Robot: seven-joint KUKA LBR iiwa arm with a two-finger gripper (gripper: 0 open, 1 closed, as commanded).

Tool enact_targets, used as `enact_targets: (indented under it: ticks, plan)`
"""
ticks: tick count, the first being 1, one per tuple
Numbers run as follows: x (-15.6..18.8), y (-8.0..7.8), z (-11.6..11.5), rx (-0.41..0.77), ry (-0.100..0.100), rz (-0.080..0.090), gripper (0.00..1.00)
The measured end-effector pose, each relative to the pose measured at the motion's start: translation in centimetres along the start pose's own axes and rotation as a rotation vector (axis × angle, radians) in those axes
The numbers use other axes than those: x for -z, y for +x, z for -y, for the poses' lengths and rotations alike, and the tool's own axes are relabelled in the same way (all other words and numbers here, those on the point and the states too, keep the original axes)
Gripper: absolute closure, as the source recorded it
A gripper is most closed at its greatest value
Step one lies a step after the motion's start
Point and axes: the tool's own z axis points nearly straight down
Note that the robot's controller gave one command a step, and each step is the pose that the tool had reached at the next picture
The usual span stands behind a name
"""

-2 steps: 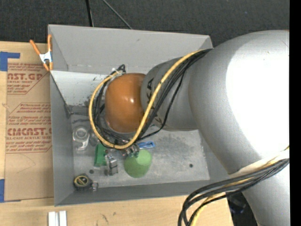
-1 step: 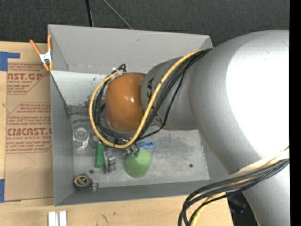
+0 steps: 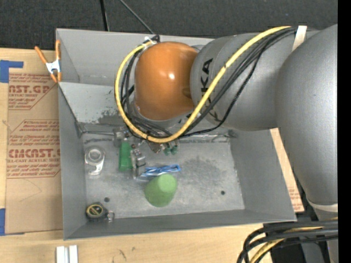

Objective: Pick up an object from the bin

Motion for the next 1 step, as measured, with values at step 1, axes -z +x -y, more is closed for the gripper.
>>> enact_targets:
  ticks: [1]
  plan:
    - [4.43, 0.18, 0.19, -0.006, 0.0, -0.004, 1.0]
